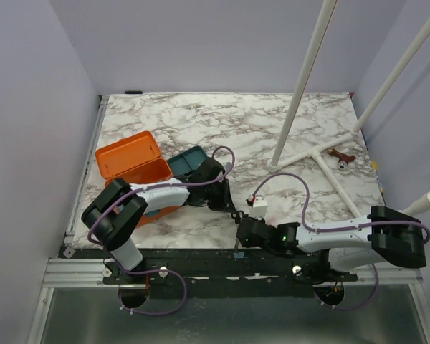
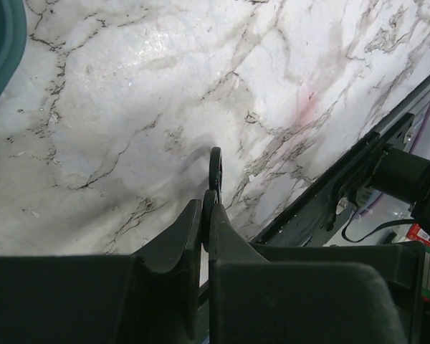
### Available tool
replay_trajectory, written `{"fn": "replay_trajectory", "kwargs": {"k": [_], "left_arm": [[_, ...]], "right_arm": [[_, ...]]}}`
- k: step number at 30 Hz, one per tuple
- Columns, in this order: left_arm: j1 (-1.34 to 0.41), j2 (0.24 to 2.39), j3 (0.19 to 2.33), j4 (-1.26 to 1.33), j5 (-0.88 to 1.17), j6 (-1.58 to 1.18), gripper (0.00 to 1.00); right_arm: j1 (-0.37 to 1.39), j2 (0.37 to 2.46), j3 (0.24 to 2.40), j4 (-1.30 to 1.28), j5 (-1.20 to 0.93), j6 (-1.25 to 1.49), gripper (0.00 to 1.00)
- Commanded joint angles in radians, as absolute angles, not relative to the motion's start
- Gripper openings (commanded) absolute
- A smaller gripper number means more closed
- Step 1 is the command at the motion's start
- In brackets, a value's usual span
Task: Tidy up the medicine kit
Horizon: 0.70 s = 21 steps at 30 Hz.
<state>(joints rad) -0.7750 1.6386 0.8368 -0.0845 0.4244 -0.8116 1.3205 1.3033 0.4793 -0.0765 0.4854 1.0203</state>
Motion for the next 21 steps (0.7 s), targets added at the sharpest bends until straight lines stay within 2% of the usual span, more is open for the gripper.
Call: {"fn": "replay_trajectory", "kwargs": {"k": [1, 3, 7, 9, 14, 21], "left_arm": [[-0.786, 1.575, 0.818, -0.063, 0.419, -0.785, 0.00], [-0.786, 1.547, 0.819, -0.077, 0.409, -0.777, 0.00], [-0.786, 1.487, 0.813, -0.093, 0.397, -0.770, 0.00], [-0.787, 1.447, 0.807, -0.099, 0.391, -0.769, 0.00], [-0.785, 1.335, 0.808, -0.159, 0.339, -0.752, 0.00], [-0.774, 1.145, 0.796, -0.241, 0.258, -0.746, 0.00]], "right_arm": [[1.327, 1.281, 0.486, -0.172, 0.503, 1.015, 0.02], [1.327, 1.248, 0.498, -0.201, 0.514, 1.005, 0.09], [1.326, 1.159, 0.533, -0.300, 0.553, 0.994, 0.31], [1.327, 1.112, 0.553, -0.346, 0.567, 0.988, 0.37], [1.326, 1.007, 0.611, -0.441, 0.587, 0.970, 0.44], [1.327, 0.941, 0.689, -0.446, 0.574, 0.907, 0.47]]}}
